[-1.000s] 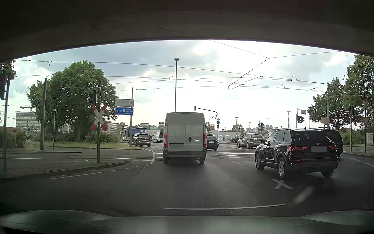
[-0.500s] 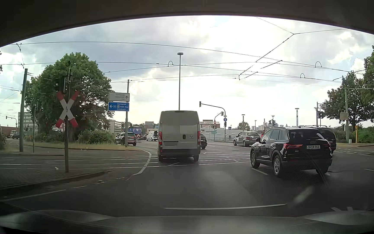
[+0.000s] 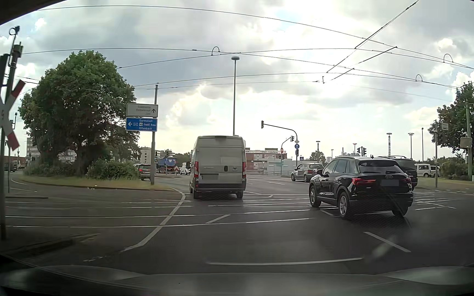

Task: Follow the waypoints while adhering to traffic rules and regulations

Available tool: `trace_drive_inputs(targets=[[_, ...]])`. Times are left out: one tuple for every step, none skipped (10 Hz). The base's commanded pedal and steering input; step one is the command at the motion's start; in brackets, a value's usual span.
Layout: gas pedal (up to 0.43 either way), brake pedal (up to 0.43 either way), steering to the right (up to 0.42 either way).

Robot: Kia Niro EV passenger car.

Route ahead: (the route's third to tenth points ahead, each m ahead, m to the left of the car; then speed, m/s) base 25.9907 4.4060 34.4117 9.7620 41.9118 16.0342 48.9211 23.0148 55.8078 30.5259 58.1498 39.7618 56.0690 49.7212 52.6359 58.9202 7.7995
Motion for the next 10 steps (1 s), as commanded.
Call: trace_drive_inputs(targets=[[0.0,0.037,-0.029],[0.0,0.03,-0.033],[0.0,0.03,-0.037],[0.0,0.03,-0.043],[0.0,0.03,-0.048],[0.0,0.03,-0.056],[0.0,0.03,-0.061],[0.0,0.037,-0.066],[0.0,0.03,-0.067],[0.0,0.03,-0.068]])
